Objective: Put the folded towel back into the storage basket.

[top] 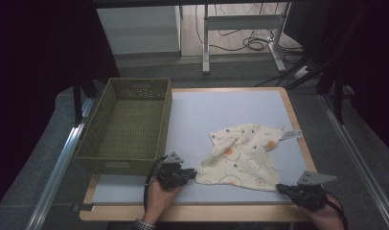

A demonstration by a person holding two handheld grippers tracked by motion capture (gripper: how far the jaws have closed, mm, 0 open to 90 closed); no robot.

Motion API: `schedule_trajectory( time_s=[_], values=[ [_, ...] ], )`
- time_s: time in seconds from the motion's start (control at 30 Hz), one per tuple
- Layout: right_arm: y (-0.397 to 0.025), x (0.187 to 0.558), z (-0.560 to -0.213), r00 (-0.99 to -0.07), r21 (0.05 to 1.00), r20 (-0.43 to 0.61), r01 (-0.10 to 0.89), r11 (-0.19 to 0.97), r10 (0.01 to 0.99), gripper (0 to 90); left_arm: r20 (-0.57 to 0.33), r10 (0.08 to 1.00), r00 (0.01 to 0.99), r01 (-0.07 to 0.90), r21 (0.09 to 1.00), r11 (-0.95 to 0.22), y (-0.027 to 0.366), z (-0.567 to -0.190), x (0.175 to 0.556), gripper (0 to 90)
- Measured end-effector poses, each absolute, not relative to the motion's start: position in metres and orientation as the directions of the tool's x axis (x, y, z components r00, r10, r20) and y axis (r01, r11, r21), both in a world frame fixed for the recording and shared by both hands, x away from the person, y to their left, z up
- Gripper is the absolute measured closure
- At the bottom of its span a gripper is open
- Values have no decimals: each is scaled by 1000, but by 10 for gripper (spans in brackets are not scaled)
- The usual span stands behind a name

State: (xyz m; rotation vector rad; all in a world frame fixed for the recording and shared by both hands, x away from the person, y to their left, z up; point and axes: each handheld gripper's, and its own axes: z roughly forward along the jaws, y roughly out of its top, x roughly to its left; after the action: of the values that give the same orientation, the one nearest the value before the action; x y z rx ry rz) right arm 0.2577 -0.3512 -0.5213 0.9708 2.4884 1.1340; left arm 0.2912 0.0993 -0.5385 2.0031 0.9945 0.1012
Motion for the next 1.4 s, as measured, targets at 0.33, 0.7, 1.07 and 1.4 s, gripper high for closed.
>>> schedule_trajectory(
  time_s=[0.33,0.7,1.07,1.4],
  values=[
    [-365,260,-508,-718,785,52,459,415,695,761,-198,716,669,533,799,-277,87,-505,315,554],
    [-363,262,-513,-695,804,49,454,385,718,665,-128,754,644,531,785,-320,47,-507,387,634],
    [-354,262,-523,-686,809,47,453,375,726,594,-68,755,652,549,729,-409,13,-535,449,616],
    [-351,263,-529,-665,802,43,468,371,746,597,63,822,566,563,698,-442,24,-514,465,881]
  ],
)
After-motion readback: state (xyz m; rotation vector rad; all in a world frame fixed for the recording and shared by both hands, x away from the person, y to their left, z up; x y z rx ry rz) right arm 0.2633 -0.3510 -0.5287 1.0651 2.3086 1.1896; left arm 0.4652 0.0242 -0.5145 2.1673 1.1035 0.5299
